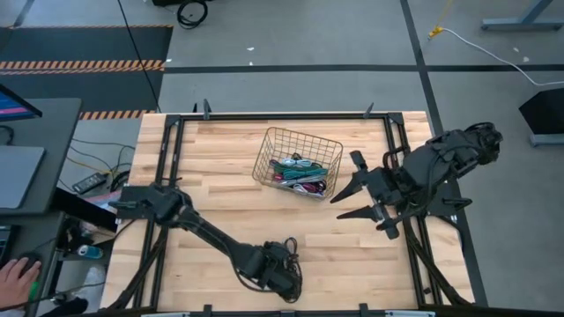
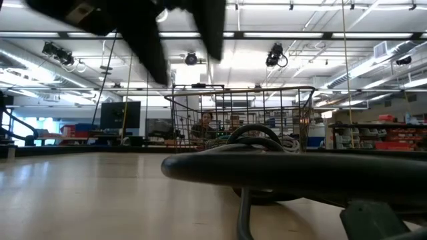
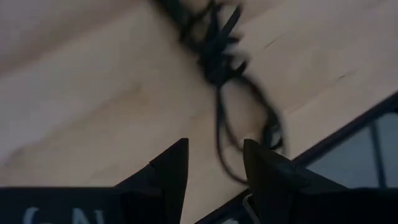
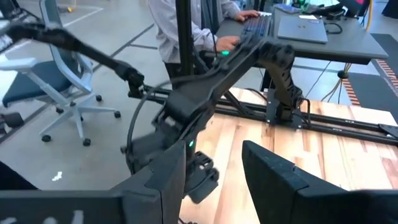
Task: Pick and place USB-C Cables
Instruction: Put the black USB cable into the gold wire basket
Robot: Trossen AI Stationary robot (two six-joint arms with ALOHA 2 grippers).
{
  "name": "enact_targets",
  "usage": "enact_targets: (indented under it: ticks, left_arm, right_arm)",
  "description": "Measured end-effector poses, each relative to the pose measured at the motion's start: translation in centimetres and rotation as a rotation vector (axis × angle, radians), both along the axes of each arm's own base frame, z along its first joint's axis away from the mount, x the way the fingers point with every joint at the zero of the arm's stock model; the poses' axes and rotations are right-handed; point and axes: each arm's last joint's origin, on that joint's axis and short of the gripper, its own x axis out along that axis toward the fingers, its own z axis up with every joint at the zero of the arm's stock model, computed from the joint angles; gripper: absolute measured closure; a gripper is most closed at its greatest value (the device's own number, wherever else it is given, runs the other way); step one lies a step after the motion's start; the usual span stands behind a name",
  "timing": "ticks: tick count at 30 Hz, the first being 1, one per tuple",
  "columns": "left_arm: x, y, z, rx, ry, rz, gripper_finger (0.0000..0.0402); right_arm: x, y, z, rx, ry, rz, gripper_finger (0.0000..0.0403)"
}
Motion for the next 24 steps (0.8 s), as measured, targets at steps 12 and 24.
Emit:
enact_targets:
  ticks: [12,24]
  left_arm:
    - [1.8,-0.9,-2.0,-0.015,-0.118,0.067,0.0241]
    - [2.3,-0.1,-3.8,0.015,-0.063,0.067,0.0241]
  right_arm:
    - [-2.2,-1.2,1.4,0.047,-0.050,-0.004,0.0238]
    - [-3.4,-1.4,1.9,0.063,-0.071,0.023,0.0238]
